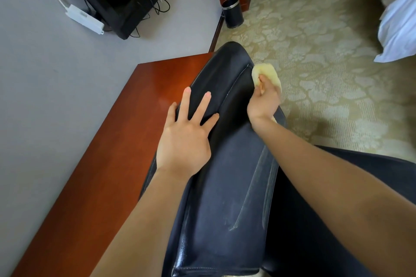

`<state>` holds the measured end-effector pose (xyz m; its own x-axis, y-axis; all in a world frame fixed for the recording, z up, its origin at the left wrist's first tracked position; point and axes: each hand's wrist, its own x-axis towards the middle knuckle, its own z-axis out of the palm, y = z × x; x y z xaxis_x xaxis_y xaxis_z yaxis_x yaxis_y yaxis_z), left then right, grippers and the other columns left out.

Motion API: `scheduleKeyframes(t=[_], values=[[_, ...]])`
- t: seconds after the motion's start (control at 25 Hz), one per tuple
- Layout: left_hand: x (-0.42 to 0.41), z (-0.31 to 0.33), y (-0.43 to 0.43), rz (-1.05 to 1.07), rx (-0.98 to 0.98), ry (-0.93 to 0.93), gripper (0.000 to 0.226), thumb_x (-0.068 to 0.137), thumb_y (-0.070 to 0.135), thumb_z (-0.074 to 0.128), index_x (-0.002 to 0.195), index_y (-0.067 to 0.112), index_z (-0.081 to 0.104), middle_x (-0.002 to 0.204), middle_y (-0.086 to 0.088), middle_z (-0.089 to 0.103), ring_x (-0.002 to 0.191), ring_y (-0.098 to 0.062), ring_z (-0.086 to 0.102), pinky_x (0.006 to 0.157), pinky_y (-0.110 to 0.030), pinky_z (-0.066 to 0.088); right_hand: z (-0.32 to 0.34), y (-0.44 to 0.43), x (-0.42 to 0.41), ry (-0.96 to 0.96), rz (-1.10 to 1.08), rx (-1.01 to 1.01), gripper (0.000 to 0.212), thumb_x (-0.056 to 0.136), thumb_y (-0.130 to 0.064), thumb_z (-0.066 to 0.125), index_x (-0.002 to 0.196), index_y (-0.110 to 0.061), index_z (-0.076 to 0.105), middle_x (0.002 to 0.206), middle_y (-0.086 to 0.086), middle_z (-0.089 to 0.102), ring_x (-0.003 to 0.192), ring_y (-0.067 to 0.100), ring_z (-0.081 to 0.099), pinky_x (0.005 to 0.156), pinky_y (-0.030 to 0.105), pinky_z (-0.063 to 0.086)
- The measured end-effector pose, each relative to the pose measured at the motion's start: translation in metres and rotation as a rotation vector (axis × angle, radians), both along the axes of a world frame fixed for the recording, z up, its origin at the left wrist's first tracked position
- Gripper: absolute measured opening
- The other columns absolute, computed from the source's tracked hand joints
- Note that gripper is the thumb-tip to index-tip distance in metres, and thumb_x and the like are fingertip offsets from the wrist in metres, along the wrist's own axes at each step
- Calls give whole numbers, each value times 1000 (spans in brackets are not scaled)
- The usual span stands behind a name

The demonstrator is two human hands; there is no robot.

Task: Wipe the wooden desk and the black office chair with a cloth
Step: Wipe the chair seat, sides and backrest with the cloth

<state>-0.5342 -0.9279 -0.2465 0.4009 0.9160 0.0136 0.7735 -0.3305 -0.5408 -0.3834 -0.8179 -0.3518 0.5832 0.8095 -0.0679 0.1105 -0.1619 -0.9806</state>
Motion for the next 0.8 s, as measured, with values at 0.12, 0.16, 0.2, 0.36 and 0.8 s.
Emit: scheduleKeyframes(t=[0.12, 0.16, 0.2, 0.36, 0.8], values=[[1, 2, 1, -21, -6, 27, 52, 97, 35, 27, 149, 34, 21, 159, -4, -8, 142, -40, -19, 118, -48, -5, 3, -33, -26, -32, 15, 130, 35, 94, -8, 49, 127, -18, 57, 115, 8, 51, 110, 23, 44, 91, 17, 26], [2, 2, 1, -22, -9, 27, 54, 97, 35, 27, 150, 32, 17, 159, -5, -10, 142, -40, -20, 117, -47, -8, 2, -47, -34, -64, 25, 168, 34, 93, -7, 50, 125, -18, 58, 109, 6, 51, 103, 21, 43, 88, 16, 26], [3, 2, 0, -20, -7, 24, 57, 97, 34, 26, 151, 29, 10, 159, -5, -11, 141, -40, -21, 117, -46, -9, 2, -61, -42, -103, 39, 203, 34, 93, -7, 50, 123, -19, 59, 102, 3, 48, 96, 18, 40, 85, 16, 26], [3, 3, -3, -4, 11, -31, 65, 96, 26, 22, 151, 15, -11, 159, -5, -13, 142, -36, -21, 116, -44, -9, -7, -116, -64, -95, 179, 336, 39, 90, -6, 53, 118, -31, 61, 91, -15, 37, 88, 7, 37, 84, 13, 31], [3, 1, -2, -19, 15, -90, 66, 94, 23, 20, 148, 11, -16, 159, -4, -15, 141, -36, -24, 117, -42, -9, -26, -79, -28, -385, 443, 580, 22, 94, -24, 50, 109, -17, 65, 101, 9, 52, 89, 17, 46, 81, 14, 35]])
